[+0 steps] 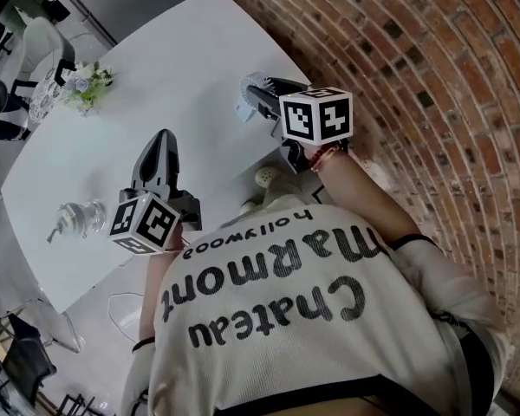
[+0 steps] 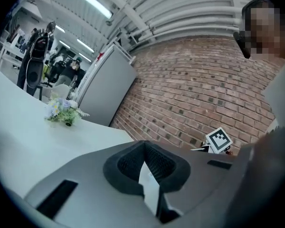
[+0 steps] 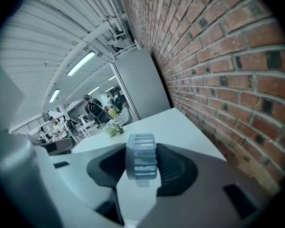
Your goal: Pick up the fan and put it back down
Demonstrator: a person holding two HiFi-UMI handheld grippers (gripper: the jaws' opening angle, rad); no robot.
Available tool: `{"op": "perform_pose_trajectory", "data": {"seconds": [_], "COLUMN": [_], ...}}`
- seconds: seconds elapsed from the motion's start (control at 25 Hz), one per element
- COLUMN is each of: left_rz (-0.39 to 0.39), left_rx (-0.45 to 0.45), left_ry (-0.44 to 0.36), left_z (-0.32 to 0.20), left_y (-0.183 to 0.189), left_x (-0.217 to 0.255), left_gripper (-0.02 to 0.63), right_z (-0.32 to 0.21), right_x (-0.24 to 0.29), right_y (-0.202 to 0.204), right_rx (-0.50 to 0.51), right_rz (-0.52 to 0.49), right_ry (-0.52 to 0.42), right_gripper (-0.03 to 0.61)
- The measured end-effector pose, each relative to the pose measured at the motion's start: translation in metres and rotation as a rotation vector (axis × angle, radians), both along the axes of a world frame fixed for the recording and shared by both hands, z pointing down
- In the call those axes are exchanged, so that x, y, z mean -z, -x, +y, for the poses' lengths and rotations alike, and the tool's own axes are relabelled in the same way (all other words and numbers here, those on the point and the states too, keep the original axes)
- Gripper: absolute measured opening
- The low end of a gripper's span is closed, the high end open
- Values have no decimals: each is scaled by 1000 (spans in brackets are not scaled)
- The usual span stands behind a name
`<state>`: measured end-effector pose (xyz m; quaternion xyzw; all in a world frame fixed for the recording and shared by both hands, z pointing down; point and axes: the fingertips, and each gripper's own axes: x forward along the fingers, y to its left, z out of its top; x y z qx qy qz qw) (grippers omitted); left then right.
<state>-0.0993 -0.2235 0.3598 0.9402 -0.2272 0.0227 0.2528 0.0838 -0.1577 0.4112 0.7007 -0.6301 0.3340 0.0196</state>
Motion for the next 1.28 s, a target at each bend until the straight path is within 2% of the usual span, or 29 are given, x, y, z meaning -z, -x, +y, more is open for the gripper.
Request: {"op": "perform_pose_trajectory", "data": {"seconds": [0.32, 0.52, 0.64, 0.88, 1.28], "left_rz": [-35, -69, -62, -61, -63], "left_rx": [-35, -44, -46, -2, 119], "left_ry": [71, 90, 96, 109, 110], "left_z": [26, 37, 43, 57, 79], "left_y": [-9, -19, -29, -54, -60], "left_x": [-24, -35, -35, -29, -31], "left_gripper": [2, 2, 2, 2, 2], "right_z": [43, 59, 66, 78, 76], "right_x": [-17, -23, -25, -20, -28], "right_y": [-5, -20, -30, -63, -94], "right_rx": [-37, -65, -63, -34, 56], "right_rz": [17, 14, 12, 13, 24], "right_ry": [70, 80, 90, 105, 109], "right_gripper": [181, 181, 181, 181, 181]}}
